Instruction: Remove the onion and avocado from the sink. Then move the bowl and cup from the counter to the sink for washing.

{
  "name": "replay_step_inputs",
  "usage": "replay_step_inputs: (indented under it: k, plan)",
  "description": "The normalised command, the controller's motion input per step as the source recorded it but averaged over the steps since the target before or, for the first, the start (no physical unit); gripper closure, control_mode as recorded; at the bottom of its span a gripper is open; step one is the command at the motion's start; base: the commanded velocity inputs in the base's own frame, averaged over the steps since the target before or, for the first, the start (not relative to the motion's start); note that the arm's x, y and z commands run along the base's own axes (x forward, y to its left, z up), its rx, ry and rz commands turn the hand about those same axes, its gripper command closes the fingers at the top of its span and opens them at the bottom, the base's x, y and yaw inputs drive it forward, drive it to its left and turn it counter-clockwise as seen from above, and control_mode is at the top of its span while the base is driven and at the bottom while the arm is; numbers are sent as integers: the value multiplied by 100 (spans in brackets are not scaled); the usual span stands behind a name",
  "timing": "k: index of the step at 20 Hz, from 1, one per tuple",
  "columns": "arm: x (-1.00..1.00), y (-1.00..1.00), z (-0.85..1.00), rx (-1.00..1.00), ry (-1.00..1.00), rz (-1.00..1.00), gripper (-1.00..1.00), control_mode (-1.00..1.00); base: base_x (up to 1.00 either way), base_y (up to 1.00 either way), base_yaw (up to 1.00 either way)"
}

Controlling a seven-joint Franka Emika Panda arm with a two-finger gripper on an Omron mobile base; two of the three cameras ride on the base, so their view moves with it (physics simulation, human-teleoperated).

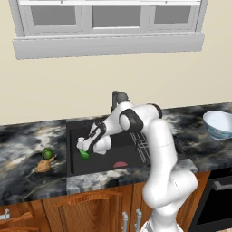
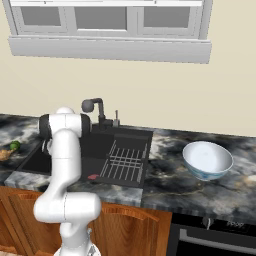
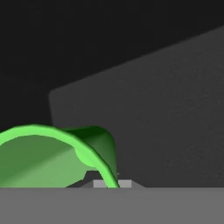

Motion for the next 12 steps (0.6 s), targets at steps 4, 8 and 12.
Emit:
replay_step_inputs:
  k: [4,8,12]
  plan:
    - [12,8,-18,8,0,-7,100,-100,0,0,0]
    - [11,5,-19,5,0,-7,100,-100,0,0,0]
    - [8,3,-22,3,0,-7,100,-100,0,0,0]
